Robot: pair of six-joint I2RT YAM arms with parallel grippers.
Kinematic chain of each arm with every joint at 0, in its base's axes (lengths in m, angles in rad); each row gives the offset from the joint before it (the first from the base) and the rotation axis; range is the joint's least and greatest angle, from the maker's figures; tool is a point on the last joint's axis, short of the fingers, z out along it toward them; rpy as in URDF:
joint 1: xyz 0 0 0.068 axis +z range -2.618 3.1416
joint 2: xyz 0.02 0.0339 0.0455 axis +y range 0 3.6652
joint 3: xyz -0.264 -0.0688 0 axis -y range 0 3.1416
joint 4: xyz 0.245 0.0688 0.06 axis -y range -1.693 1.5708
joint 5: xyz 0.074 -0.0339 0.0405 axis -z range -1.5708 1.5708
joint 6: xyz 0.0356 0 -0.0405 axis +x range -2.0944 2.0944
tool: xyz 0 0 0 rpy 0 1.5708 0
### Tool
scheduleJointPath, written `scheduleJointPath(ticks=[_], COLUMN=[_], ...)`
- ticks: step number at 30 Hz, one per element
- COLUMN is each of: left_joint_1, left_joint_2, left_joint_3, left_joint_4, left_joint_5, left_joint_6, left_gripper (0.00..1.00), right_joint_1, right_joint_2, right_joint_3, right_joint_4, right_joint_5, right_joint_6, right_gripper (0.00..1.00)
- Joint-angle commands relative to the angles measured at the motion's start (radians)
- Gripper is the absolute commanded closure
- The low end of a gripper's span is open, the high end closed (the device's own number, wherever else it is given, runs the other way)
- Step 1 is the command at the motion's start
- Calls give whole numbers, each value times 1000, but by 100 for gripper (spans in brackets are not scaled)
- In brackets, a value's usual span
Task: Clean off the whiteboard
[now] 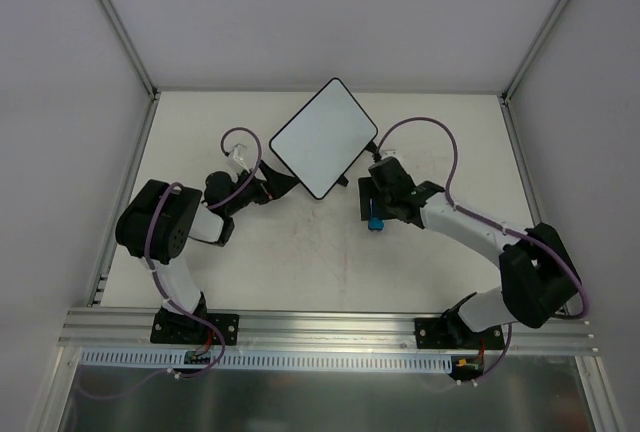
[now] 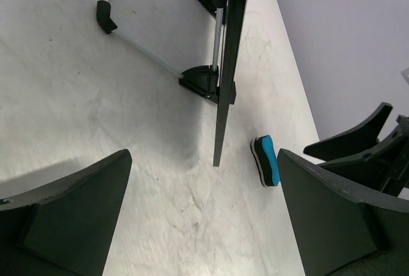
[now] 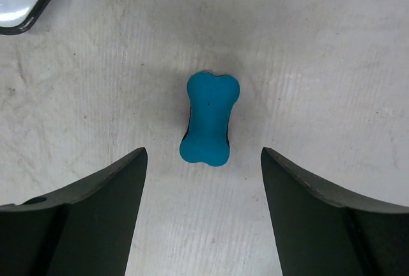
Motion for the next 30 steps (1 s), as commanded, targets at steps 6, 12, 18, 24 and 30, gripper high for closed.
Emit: scheduleJointPath(ticks=[6, 12, 18, 24, 30], left_joint_1=[16, 14, 14, 16, 14], left_joint_2=[-163, -313, -566, -781, -934], left_joint_3=[-121, -190, -129, -137, -193], left_joint_4=[225, 27, -459, -748, -840], left_joint_5=[-16, -37, -91, -170, -206], left_joint_6=[79, 117, 180, 203, 232], left_gripper=[1, 1, 1, 1, 1], right_joint_1=[-58, -147, -199, -202, -202], right_joint_2=[-252, -398, -546, -718, -841], right_joint_3=[-107, -192, -248, -365, -460], right_joint_4=[61, 68, 91, 184, 232], right_joint_5=[-38, -107, -156, -113, -43], right_joint_6=[-53, -70, -110, -128, -139], right_gripper=[21, 18, 5, 1, 1])
